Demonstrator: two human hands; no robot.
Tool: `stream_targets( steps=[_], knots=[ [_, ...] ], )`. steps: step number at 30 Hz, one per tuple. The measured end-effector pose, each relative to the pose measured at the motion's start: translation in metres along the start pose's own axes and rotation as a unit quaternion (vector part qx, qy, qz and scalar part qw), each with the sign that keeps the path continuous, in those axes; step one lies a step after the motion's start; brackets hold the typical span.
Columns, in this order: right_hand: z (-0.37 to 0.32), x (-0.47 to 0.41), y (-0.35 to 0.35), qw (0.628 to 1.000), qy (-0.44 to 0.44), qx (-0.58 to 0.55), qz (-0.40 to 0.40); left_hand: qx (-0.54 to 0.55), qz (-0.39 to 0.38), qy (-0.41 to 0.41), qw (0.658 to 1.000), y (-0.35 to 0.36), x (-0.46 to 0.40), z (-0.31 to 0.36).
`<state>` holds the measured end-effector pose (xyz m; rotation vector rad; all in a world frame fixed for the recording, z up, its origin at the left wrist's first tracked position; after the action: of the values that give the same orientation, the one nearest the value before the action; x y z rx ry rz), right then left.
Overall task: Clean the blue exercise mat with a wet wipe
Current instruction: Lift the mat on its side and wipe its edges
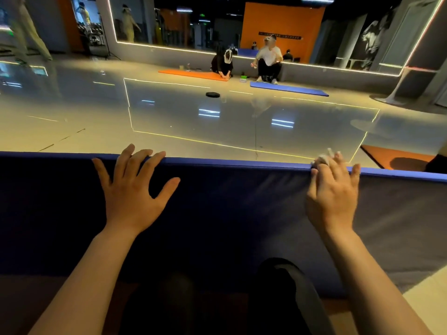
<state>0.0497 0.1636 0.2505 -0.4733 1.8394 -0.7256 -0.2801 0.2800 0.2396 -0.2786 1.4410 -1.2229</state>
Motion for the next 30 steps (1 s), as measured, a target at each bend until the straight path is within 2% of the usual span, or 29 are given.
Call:
stream_targets(
  steps=[4,7,9,12,14,18,21,24,27,30],
  knots=[
    [-0.08,0.005,0.022,0.995,-0.075,-0.062,-0.015,0.102,0.06,-0.094,0.988,0.001,-0.007,0.008],
    [-0.134,0.02,0.031,0.979,-0.17,-0.092,-0.07,0.108,0.068,-0.148,0.981,0.001,-0.007,0.013],
    [-0.137,0.023,0.029,0.967,-0.229,-0.059,-0.092,0.101,0.076,-0.149,0.981,0.0,-0.005,0.011],
    [-0.101,0.012,0.016,0.951,-0.296,0.019,-0.091,0.105,0.102,-0.14,0.979,-0.005,-0.007,0.011],
    [-0.062,0.001,0.005,0.957,-0.27,0.051,-0.091,0.108,0.1,-0.146,0.978,-0.006,-0.009,0.012],
    [0.039,-0.006,-0.024,0.978,-0.147,0.092,-0.118,0.075,0.079,-0.164,0.981,-0.01,-0.01,0.018],
    [0.068,-0.012,-0.035,0.98,-0.093,0.065,-0.16,0.028,0.065,-0.116,0.991,-0.013,-0.011,0.038],
    [0.029,-0.021,-0.027,0.982,-0.107,0.005,-0.157,0.03,-0.004,-0.055,0.998,-0.009,-0.028,0.09],
    [-0.019,-0.007,-0.011,0.965,-0.217,-0.014,-0.145,-0.017,-0.128,-0.043,0.991,0.013,-0.036,0.134],
    [-0.008,-0.006,-0.019,0.952,-0.278,0.028,-0.126,-0.039,-0.158,-0.041,0.986,0.019,-0.033,0.138]
  ],
)
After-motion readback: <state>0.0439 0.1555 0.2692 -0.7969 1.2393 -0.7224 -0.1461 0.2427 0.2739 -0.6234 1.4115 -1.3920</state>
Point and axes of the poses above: each hand's wrist, its own x-axis away from the middle knuckle, its own y-axis out of the palm, z = x × y, the point moved 4 cm from there along -x, towards the middle knuckle, and after that the axes turned 8 degrees about -z, right-handed, at the moved point
